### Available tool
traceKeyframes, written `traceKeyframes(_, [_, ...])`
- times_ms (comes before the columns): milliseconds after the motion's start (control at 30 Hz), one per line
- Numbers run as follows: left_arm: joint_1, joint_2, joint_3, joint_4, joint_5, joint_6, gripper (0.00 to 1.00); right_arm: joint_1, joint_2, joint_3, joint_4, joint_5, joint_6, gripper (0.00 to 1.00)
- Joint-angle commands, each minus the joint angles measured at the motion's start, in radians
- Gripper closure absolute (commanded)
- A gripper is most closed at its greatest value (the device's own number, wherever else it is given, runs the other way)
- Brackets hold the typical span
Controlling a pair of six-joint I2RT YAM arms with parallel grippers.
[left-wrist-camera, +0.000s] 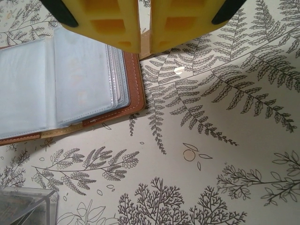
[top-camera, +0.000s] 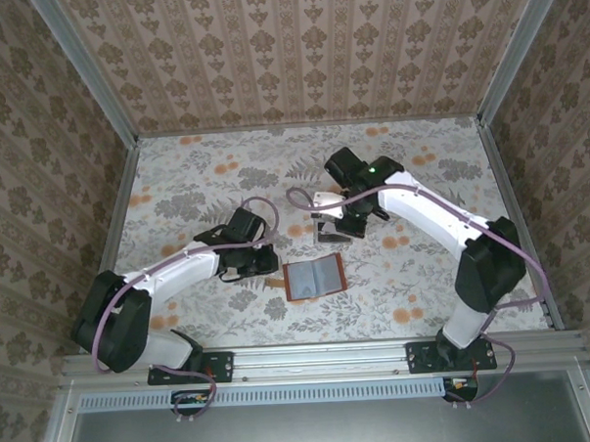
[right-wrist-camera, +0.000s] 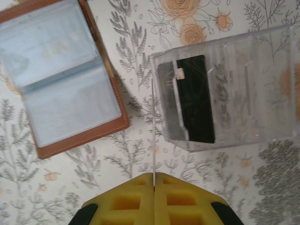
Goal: Take the credit cards out of the card holder
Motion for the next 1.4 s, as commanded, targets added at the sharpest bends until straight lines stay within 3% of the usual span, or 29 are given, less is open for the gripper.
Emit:
traceKeyframes(0, [0.006,-0.022,-0.015,-0.006,0.011,0.016,0.86,-0.019,0.086,0.127,-0.116,0.040,-0.122,1.00])
traceKeyframes(233, [0.008,-0.022,-0.021,-0.008,0.009,0.012,0.86,-0.039,0.241,0.363,-0.223,0.031,-0.197,1.00])
traceKeyframes(600, [0.008,-0.017,-0.037,-0.004,0.015,-0.008,0.86,-0.058,0.429,0.563,-0.331,0.019,-0.235,1.00])
traceKeyframes(1367, [0.009,-0.012,-0.042,0.001,0.020,-0.010,0.86,-0.080,0.564,0.597,-0.388,-0.120,-0.232,1.00])
